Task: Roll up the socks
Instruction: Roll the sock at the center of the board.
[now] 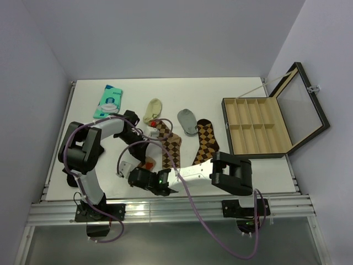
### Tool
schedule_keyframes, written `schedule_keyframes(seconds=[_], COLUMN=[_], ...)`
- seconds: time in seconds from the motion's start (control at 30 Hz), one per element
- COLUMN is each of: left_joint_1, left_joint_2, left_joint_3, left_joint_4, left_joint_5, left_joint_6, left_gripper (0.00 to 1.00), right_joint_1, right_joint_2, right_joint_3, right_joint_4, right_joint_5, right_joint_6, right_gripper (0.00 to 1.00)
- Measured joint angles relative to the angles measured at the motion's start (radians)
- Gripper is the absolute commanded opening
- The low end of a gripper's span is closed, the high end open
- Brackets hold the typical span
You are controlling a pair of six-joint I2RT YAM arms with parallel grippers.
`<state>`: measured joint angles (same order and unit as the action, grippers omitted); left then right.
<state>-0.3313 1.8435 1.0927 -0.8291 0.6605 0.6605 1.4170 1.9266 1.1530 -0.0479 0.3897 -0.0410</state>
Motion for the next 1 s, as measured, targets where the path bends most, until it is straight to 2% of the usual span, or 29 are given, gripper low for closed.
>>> schedule_keyframes(seconds=[0.1, 0.3, 0.43, 0.6, 0.77, 1.0], left_joint_1=[0.000, 0.000, 0.001, 0.003, 0.005, 0.039], left_joint_2=[0.002, 0.011, 0.019, 0.018, -0.008, -0.055], left_joint_3=[0.001, 0.011, 0.018, 0.021, 0.010, -0.012], left_joint_4=[0.003, 0.009, 0.009, 0.014, 0.070, 0.180], left_joint_5=[0.003, 0.009, 0.011, 0.019, 0.004, -0.068], left_joint_6=[-0.002, -0.015, -0.019, -0.029, -0.056, -0.140], left_gripper=[0.01, 0.10, 0.23, 0.31, 0.37, 0.41], right_joint_1=[-0.042, -0.148, -0.212, -0.269, -0.304, -0.319], right_joint_2=[0.000, 0.006, 0.043, 0.074, 0.081, 0.090], right_joint_3=[0.003, 0.007, 0.037, 0.037, -0.011, -0.054], right_joint_4=[0.017, 0.074, 0.110, 0.182, 0.286, 0.386], right_joint_5=[-0.086, -0.308, -0.446, -0.599, -0.705, -0.764], right_joint_6=[0.022, 0.080, 0.130, 0.188, 0.227, 0.263], right_gripper=[0.00, 0.00, 0.00, 0.00, 0.00, 0.00])
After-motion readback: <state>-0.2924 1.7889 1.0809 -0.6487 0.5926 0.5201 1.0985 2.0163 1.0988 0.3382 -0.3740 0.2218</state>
